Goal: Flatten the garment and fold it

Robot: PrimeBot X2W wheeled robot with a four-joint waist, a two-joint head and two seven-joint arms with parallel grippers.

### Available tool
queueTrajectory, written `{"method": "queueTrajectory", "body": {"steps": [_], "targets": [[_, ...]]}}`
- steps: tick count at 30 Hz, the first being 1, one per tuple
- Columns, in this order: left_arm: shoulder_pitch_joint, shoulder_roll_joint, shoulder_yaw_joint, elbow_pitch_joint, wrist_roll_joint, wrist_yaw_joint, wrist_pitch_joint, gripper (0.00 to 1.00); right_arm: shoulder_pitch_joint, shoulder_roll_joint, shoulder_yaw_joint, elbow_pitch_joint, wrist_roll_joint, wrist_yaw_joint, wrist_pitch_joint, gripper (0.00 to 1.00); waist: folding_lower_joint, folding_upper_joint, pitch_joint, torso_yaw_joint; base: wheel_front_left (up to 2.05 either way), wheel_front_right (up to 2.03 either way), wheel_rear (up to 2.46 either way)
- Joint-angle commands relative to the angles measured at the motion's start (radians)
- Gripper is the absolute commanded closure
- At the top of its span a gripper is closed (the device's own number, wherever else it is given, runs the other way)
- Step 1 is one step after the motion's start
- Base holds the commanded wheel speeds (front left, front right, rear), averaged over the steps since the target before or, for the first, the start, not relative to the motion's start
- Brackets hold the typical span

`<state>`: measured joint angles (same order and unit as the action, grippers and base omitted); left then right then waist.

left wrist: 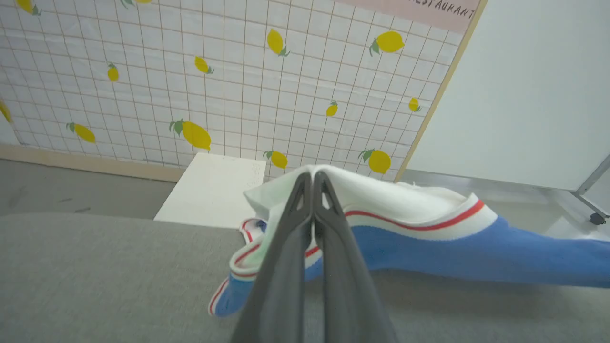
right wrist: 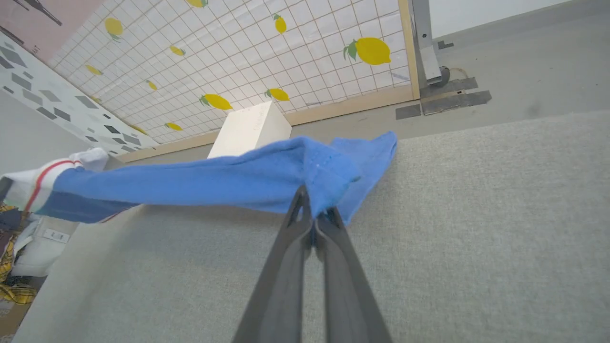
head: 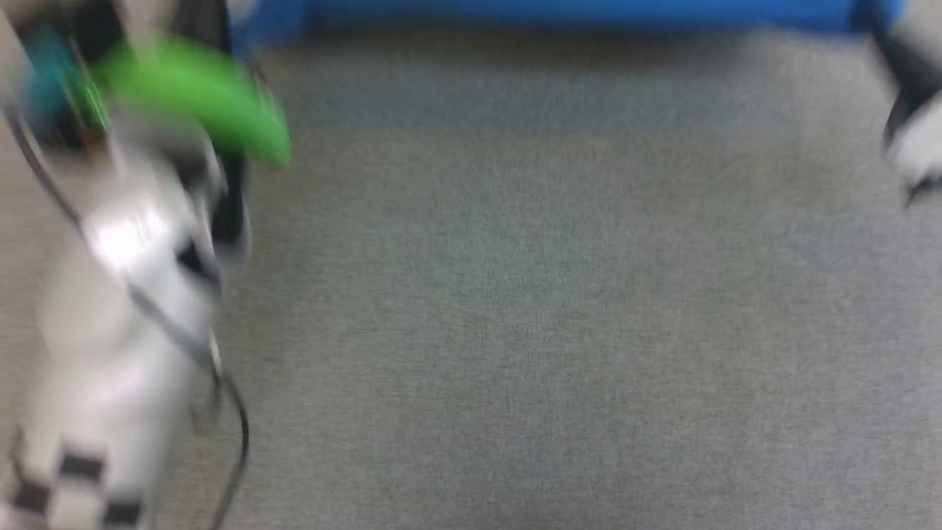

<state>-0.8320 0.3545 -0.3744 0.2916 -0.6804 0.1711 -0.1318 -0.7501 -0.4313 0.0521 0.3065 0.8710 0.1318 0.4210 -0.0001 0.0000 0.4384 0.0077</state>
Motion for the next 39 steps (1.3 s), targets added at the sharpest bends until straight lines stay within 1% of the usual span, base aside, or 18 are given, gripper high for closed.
{"method": "queueTrajectory", "body": {"steps": [1,4,7,11,13,14,17,20,24,26,29,31,35,39], "targets": [[0.100,0.012,0.008,-0.040,-0.028,0.022,0.010,1.00,0.073,-0.007,0.006,-0.024,0.015,-0.001,-0.017,1.00,0.0001,0.0000,-0.135,0.031,0.00,0.00,0.00],[0.304,0.027,0.008,-0.130,-0.072,0.059,0.044,1.00,0.228,-0.015,0.014,-0.062,0.021,-0.001,-0.048,1.00,0.0001,0.0000,-0.201,0.038,0.00,0.00,0.00],[0.502,0.048,0.003,-0.213,-0.105,0.103,0.079,1.00,0.383,-0.029,0.038,-0.096,-0.003,-0.001,-0.068,1.00,0.0001,0.0000,-0.264,0.043,0.00,0.00,0.00],[0.707,0.074,-0.016,-0.284,-0.159,0.141,0.153,1.00,0.561,-0.037,0.060,-0.121,-0.025,-0.001,-0.064,1.00,0.0001,0.0000,-0.324,0.054,0.00,0.00,0.00],[0.791,0.080,-0.021,-0.319,-0.205,0.153,0.204,1.00,0.644,-0.054,0.070,-0.137,-0.049,-0.001,-0.042,1.00,0.0001,0.0000,-0.347,0.064,0.00,0.00,0.00],[0.831,0.092,-0.030,-0.333,-0.224,0.160,0.239,1.00,0.690,-0.063,0.074,-0.151,-0.063,-0.001,-0.031,1.00,0.0001,0.0000,-0.362,0.069,0.00,0.00,0.00],[0.929,0.114,-0.033,-0.383,-0.276,0.188,0.310,1.00,0.796,-0.061,0.058,-0.188,-0.072,-0.001,0.021,1.00,0.0001,0.0000,-0.380,0.069,0.00,0.00,0.00],[1.024,0.142,-0.037,-0.421,-0.309,0.234,0.369,1.00,0.890,-0.065,0.041,-0.229,-0.084,-0.001,0.100,1.00,0.0001,0.0000,-0.396,0.063,0.00,0.00,0.00],[1.124,0.142,-0.014,-0.470,-0.349,0.284,0.380,1.00,0.974,-0.054,0.003,-0.266,-0.092,-0.001,0.199,1.00,0.0001,0.0000,-0.400,0.049,0.00,0.00,0.00],[1.154,0.136,0.002,-0.504,-0.356,0.292,0.359,1.00,0.996,-0.040,-0.020,-0.292,-0.097,-0.001,0.232,1.00,0.0001,0.0000,-0.397,0.044,0.00,0.00,0.00],[1.153,0.135,0.030,-0.539,-0.334,0.295,0.304,1.00,0.982,-0.008,-0.070,-0.335,-0.115,-0.001,0.217,1.00,0.0001,0.0000,-0.387,0.036,0.00,0.00,0.00],[1.123,0.131,0.037,-0.554,-0.314,0.282,0.274,1.00,0.953,0.014,-0.094,-0.362,-0.134,-0.001,0.205,1.00,0.0001,0.0000,-0.374,0.033,0.00,0.00,0.00],[1.004,0.109,0.043,-0.552,-0.260,0.265,0.212,1.00,0.886,0.039,-0.116,-0.392,-0.164,-0.001,0.198,1.00,0.0001,0.0000,-0.341,0.033,0.00,0.00,0.00],[0.869,0.085,0.015,-0.497,-0.211,0.239,0.190,1.00,0.817,0.044,-0.108,-0.388,-0.201,-0.001,0.217,1.00,0.0001,0.0000,-0.301,0.030,0.00,0.00,0.00]]}}
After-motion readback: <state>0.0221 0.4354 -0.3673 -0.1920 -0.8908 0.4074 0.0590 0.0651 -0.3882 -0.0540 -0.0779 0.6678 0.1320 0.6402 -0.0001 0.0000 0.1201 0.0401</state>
